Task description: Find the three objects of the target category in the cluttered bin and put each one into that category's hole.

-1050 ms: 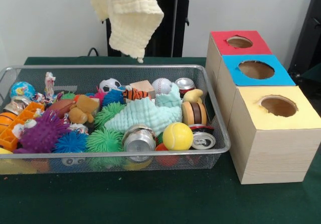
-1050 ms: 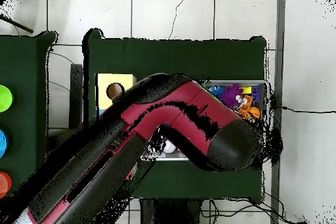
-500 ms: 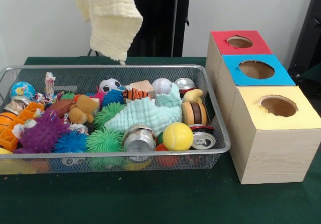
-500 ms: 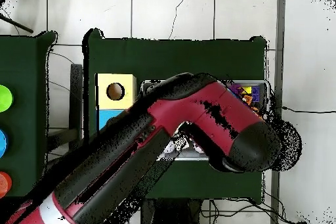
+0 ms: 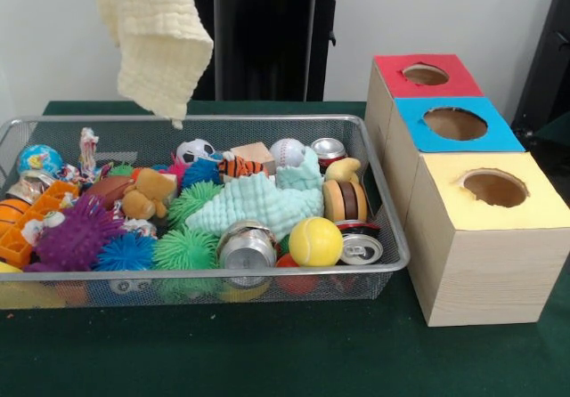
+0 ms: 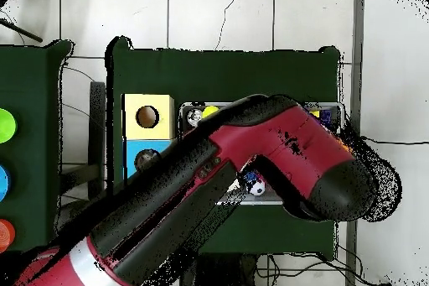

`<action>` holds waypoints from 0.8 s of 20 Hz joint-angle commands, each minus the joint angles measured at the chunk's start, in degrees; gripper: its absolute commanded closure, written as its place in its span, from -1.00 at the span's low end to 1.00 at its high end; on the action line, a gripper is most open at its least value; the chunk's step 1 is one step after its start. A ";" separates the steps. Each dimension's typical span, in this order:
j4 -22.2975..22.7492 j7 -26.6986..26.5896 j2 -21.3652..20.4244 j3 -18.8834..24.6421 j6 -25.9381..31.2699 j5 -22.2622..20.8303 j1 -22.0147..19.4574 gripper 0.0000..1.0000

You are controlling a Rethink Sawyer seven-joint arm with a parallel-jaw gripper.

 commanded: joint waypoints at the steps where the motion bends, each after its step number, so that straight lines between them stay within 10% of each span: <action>1: -3.07 -3.90 2.98 7.98 4.29 2.20 -2.89 1.00; 16: -5.77 -13.19 2.95 12.42 11.28 1.26 -7.75 1.00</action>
